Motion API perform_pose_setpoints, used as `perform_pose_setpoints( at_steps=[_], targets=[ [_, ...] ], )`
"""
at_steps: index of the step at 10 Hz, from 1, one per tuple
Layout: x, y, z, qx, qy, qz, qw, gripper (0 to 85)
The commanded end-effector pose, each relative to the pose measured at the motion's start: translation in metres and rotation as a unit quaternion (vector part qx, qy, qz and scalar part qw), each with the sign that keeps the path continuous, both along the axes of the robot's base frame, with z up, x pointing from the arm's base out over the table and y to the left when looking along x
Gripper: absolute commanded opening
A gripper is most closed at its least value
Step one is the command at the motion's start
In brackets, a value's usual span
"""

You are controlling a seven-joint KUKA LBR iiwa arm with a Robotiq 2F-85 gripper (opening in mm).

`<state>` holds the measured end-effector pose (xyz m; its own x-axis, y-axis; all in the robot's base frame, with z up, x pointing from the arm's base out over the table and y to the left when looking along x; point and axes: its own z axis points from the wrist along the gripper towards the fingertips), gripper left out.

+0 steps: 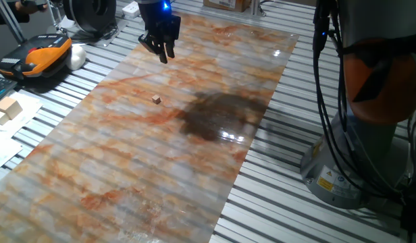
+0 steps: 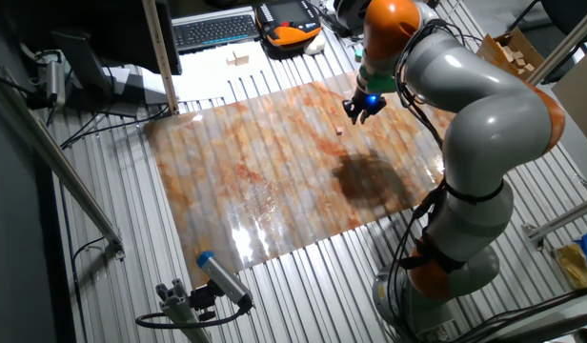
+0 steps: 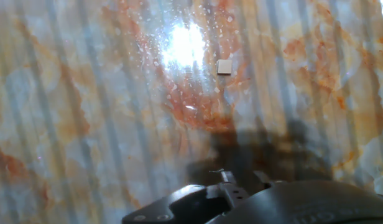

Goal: Pick up one small block

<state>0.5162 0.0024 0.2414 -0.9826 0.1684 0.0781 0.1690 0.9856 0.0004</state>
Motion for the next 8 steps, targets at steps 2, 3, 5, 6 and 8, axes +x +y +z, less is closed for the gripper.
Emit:
perform_pose_setpoints(
  at_steps=[2, 3, 5, 6, 8],
  targets=[
    [0.0007, 0.000, 0.000, -0.001, -0.001, 0.001, 1.0000, 0.0],
    [0.0015, 0.000, 0.001, -0.001, -0.002, 0.001, 1.0000, 0.0],
    [0.0054, -0.001, 0.002, -0.005, 0.001, -0.003, 1.0000, 0.0],
    [0.0082, -0.002, 0.004, -0.005, 0.009, -0.001, 0.9999, 0.0],
    [0.0108, -0.003, 0.007, -0.002, 0.004, 0.013, 0.9999, 0.0]
  ],
)
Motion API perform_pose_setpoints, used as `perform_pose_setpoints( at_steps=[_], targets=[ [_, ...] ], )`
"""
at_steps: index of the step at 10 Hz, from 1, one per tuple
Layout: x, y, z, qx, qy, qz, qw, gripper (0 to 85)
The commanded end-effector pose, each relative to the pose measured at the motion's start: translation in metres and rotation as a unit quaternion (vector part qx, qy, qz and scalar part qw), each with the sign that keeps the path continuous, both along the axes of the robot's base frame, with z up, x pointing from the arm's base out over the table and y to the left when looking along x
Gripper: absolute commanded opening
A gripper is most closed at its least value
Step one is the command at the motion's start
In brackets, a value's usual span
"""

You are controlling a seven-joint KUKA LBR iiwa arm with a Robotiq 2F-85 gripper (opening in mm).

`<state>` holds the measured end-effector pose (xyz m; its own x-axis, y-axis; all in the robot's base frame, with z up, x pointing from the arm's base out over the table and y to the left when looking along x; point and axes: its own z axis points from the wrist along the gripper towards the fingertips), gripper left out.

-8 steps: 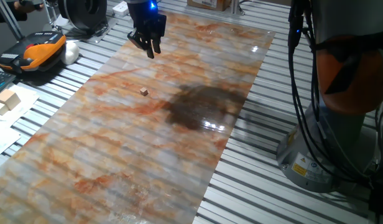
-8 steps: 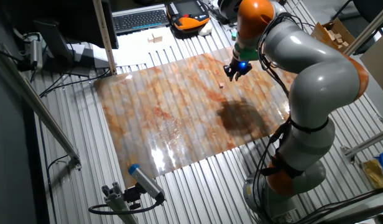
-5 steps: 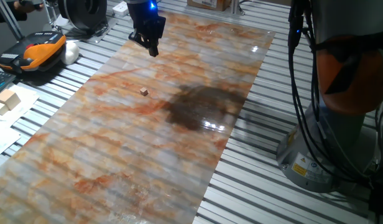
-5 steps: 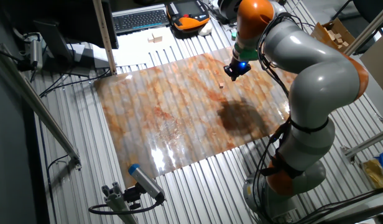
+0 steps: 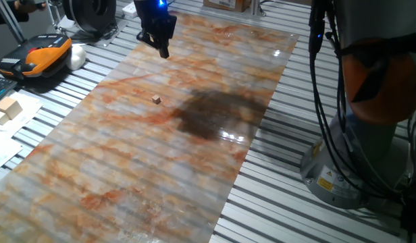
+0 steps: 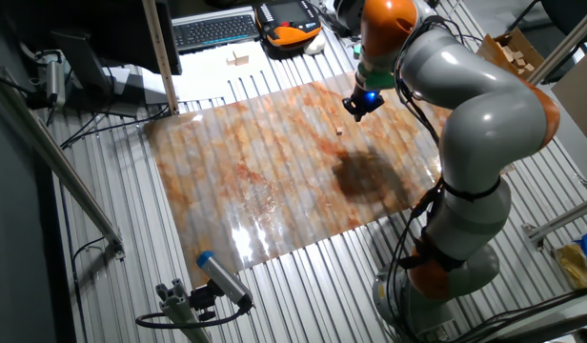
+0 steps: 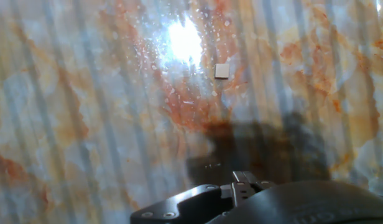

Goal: Pick up one small block

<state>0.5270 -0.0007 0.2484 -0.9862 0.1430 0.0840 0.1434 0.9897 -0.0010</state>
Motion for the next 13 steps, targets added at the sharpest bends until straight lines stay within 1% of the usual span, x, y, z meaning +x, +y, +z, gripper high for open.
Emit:
perform_pose_setpoints(
  at_steps=[1, 2, 3, 4, 5, 6, 7, 8, 9, 10, 13],
  targets=[
    [0.0008, -0.0011, 0.0008, 0.011, -0.007, 0.012, 0.9998, 0.0],
    [0.0018, -0.0020, 0.0004, 0.017, -0.014, 0.016, 0.9996, 0.0],
    [0.0024, -0.0024, -0.0008, 0.005, -0.023, 0.020, 0.9995, 0.0],
    [0.0021, -0.0025, -0.0008, -0.010, -0.038, 0.016, 0.9991, 0.0],
    [0.0018, -0.0024, 0.0000, -0.018, -0.043, 0.003, 0.9989, 0.0],
    [0.0019, -0.0025, 0.0004, -0.023, -0.037, 0.005, 0.9990, 0.0],
    [0.0016, -0.0025, 0.0010, -0.021, -0.031, 0.006, 0.9993, 0.0],
    [0.0013, -0.0021, 0.0013, -0.019, -0.030, 0.004, 0.9994, 0.0],
    [0.0014, -0.0020, 0.0013, -0.017, -0.039, -0.002, 0.9991, 0.0],
    [0.0015, -0.0019, 0.0013, -0.016, -0.045, -0.004, 0.9989, 0.0],
    [0.0023, -0.0015, 0.0012, -0.015, -0.048, -0.006, 0.9987, 0.0]
  ],
)
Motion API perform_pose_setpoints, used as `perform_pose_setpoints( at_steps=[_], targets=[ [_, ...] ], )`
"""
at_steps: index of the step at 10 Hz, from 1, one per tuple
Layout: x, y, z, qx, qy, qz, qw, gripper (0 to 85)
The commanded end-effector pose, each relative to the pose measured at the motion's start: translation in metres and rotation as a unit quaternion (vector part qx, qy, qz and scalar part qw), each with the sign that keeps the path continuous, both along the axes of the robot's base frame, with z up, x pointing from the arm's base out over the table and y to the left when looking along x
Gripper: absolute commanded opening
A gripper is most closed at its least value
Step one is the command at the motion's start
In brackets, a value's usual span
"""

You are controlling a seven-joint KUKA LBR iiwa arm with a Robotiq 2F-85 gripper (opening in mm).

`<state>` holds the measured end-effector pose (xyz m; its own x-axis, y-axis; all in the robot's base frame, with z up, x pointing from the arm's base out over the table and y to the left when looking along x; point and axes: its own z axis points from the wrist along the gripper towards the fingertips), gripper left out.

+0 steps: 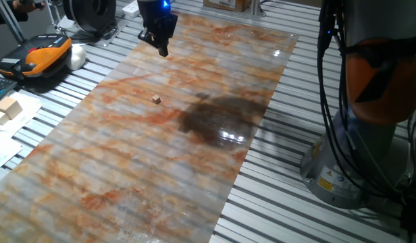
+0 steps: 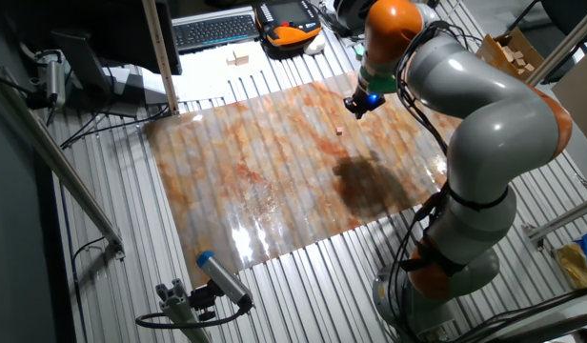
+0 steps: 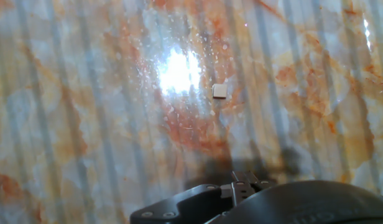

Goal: Pick up one small block

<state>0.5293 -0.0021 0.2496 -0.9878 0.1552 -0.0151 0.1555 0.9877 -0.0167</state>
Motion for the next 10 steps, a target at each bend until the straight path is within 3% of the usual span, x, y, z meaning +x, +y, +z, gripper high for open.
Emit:
perform_pose_setpoints(
  at_steps=[1, 3, 10],
  targets=[
    [0.0009, 0.001, 0.000, -0.001, 0.000, 0.000, 1.0000, 0.0],
    [0.0038, 0.003, 0.000, -0.008, 0.000, 0.000, 1.0000, 0.0],
    [0.0241, -0.003, -0.002, -0.004, 0.006, 0.006, 1.0000, 0.0]
  ],
)
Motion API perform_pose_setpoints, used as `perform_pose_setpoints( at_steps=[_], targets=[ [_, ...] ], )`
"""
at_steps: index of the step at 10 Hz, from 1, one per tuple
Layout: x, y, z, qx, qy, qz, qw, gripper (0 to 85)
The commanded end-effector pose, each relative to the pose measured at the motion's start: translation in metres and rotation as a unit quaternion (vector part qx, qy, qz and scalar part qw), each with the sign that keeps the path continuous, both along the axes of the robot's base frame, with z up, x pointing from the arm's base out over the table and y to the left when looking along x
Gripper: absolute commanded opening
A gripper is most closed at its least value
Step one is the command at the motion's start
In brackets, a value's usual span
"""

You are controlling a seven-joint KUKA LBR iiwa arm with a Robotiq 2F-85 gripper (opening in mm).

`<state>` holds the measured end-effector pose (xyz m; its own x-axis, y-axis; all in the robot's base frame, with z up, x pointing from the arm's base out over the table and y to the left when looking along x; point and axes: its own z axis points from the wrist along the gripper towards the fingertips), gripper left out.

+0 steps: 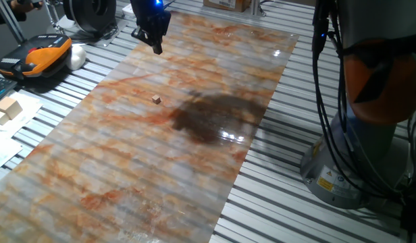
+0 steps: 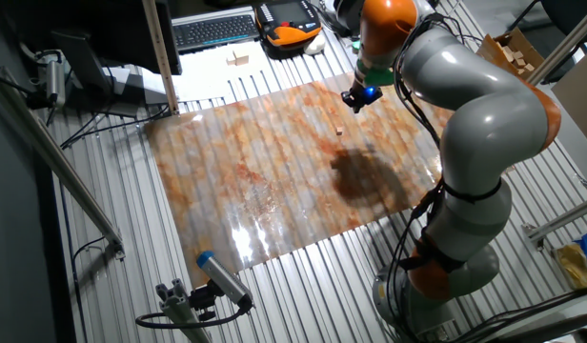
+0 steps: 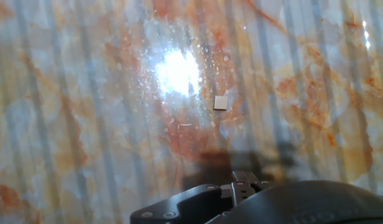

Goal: Pick up one small block

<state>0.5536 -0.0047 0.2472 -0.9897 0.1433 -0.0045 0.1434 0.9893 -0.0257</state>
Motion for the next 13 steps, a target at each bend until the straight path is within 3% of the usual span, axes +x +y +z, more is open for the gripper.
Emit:
perform_pose_setpoints(
  at_steps=[1, 13],
  targets=[
    [0.0011, 0.000, -0.002, 0.000, -0.001, 0.000, 1.0000, 0.0],
    [0.0157, -0.002, -0.050, 0.000, -0.008, -0.001, 1.0000, 0.0]
  ],
)
